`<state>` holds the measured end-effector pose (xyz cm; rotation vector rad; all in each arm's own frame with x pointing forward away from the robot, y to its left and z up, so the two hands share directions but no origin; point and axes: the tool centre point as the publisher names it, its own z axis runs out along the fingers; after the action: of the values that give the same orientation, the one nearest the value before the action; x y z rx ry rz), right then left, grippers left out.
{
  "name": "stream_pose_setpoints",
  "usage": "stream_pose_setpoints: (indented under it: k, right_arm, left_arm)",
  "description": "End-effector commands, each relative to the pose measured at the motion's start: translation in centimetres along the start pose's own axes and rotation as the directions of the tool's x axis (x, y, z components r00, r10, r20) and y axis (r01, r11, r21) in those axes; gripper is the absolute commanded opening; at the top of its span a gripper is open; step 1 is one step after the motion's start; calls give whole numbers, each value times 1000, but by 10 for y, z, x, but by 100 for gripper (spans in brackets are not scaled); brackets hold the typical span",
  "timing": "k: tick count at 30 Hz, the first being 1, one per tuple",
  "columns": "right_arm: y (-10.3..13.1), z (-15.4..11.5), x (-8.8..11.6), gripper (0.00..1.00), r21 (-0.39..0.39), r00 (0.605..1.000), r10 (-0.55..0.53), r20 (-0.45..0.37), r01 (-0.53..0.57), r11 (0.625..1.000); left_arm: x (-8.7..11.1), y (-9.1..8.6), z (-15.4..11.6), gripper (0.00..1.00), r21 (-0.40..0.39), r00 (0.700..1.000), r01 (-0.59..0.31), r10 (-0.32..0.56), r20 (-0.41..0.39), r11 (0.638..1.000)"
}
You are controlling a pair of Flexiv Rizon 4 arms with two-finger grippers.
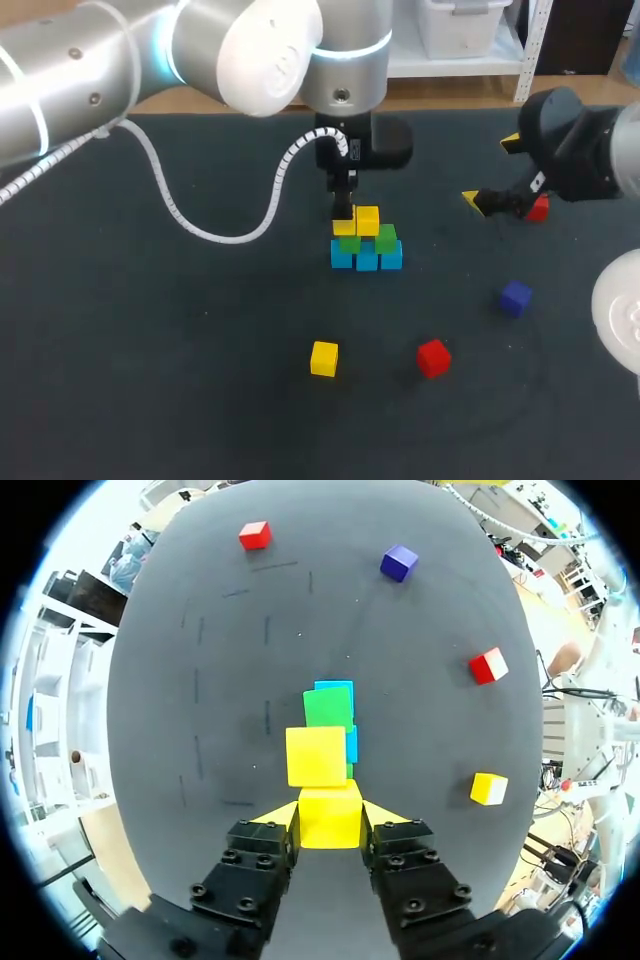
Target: Place the blue cubes, place green cubes on the blue cubes, place the yellow cubes on the green cubes, then place the red cubes on the yellow cubes, and place purple cube on the red cubes.
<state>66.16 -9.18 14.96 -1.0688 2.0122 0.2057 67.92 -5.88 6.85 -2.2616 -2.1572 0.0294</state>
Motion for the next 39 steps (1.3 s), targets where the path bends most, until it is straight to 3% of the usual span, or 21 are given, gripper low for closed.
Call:
stream_pose_setpoints:
  k: [1, 29, 31, 33, 34, 35, 36, 39]
  right_arm:
    - [1, 0, 0, 100, 7, 1000, -1, -4, 1, 1000]
    - [1, 0, 0, 100, 7, 1000, -1, -4, 1, 1000]
    - [1, 0, 0, 100, 7, 1000, -1, -4, 1, 1000]
    - [1, 0, 0, 100, 7, 1000, -1, -4, 1, 1000]
    - [1, 0, 0, 100, 7, 1000, -1, -4, 1, 1000]
    - [1, 0, 0, 100, 7, 1000, -1, -4, 1, 1000]
    - [1, 0, 0, 100, 7, 1000, -1, -4, 1, 1000]
    - [1, 0, 0, 100, 7, 1000, -1, -4, 1, 1000]
  left_arm:
    - [-2, 4, 1, 0, 10, 1000, -2, 2, -6, 1000]
    - [-1, 5, 7, 0, 18, 1000, 1, -1, -4, 1000]
    - [-1, 5, 7, 37, 15, 1000, 0, 0, -3, 1000]
    - [-1, 4, 6, 56, 14, 1000, -3, 3, -3, 1000]
    - [-1, 4, 6, 80, 14, 1000, -3, 4, -2, 1000]
    - [-2, 4, 6, 95, 13, 1000, -4, 4, -3, 1000]
    - [-1, 3, 5, 100, 12, 1000, -6, 6, -2, 1000]
    - [-1, 2, 4, 100, 10, 1000, -7, 7, 1, 1000]
